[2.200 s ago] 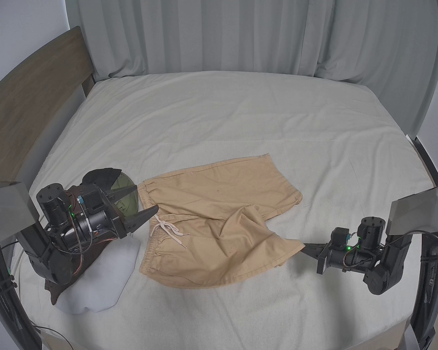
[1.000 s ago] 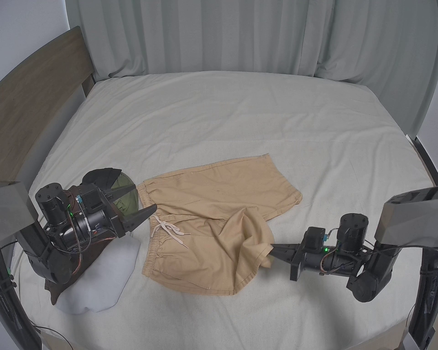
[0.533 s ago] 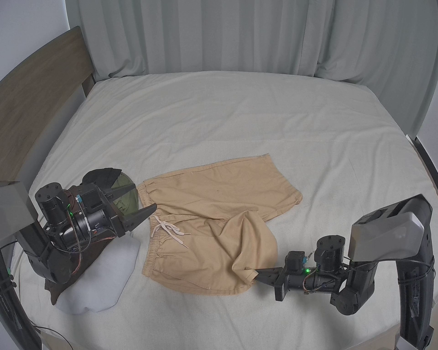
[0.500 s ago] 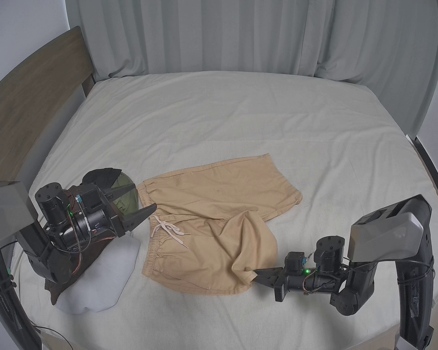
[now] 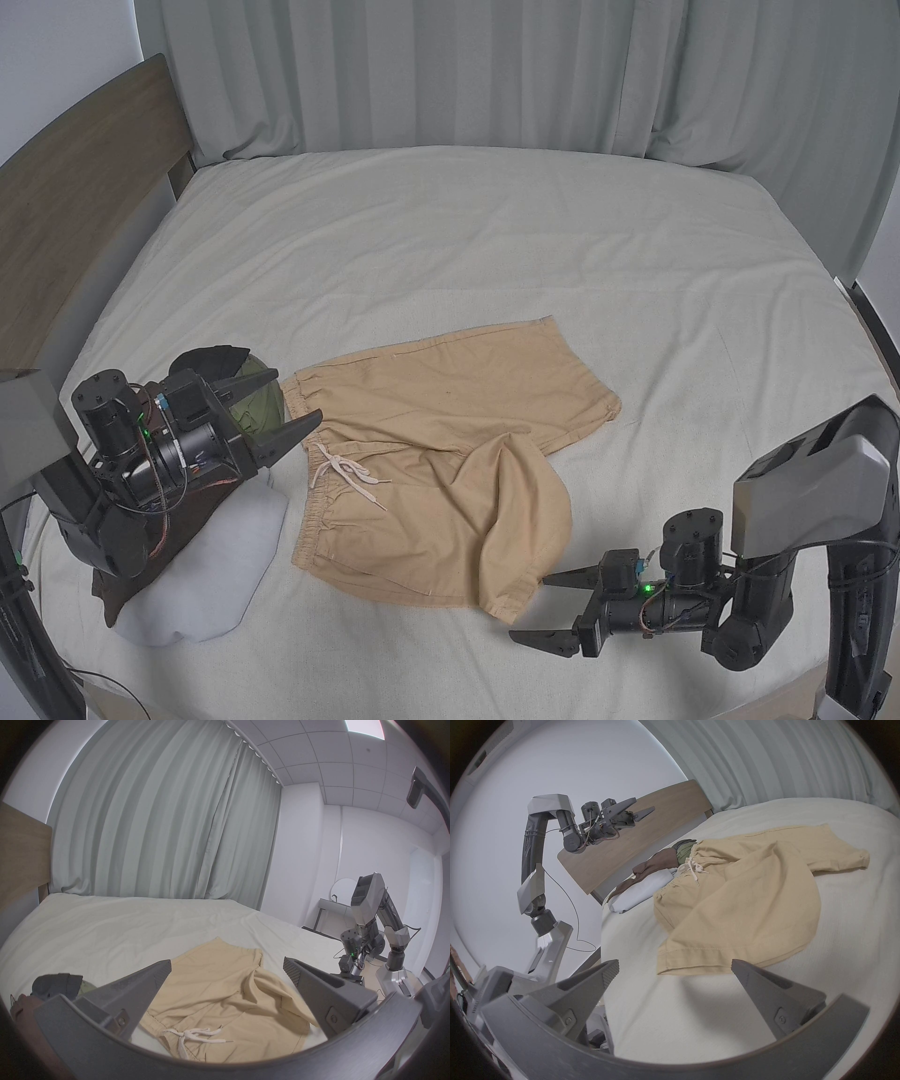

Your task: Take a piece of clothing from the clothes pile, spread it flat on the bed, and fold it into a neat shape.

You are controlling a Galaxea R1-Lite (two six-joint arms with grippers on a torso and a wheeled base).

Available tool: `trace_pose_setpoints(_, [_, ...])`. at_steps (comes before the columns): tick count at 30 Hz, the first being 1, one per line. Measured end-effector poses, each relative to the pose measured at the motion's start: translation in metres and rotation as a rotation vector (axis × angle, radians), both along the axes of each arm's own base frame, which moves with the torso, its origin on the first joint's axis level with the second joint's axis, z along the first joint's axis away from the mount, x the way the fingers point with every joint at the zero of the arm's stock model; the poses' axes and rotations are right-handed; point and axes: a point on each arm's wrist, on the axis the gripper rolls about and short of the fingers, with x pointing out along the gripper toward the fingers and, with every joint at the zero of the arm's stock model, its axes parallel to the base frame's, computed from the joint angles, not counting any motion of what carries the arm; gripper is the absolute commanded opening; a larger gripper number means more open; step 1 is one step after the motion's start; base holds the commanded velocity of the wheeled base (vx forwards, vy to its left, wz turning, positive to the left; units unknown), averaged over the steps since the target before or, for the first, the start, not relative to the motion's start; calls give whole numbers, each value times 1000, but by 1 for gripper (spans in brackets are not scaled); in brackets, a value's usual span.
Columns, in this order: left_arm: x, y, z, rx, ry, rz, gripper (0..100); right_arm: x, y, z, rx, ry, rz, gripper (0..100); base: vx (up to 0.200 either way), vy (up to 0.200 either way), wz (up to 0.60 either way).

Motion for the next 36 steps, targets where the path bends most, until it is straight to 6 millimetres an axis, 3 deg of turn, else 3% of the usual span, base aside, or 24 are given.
trace_pose_setpoints(6, [1,-2,1,0,-7,-7,100,-10,-2,12,-2,10,-53,100,0,0,0])
trace_pose_setpoints(13, [-8,-11,7,-3,-14,-31,100,-24,-27,23,-21,48,-123,100,0,0,0])
trace_pose_setpoints(19, [-14,-13,15,-12,-27,-40,100,-28,-33,38,4,24,-141,100,0,0,0])
trace_pose_setpoints(30, [-13,-18,26,-40,-46,-54,100,-9,-34,51,110,43,-239,100,0,0,0])
trace_pose_setpoints(36, [-17,-15,28,-43,-44,-52,100,-1,-36,46,149,119,-333,100,0,0,0])
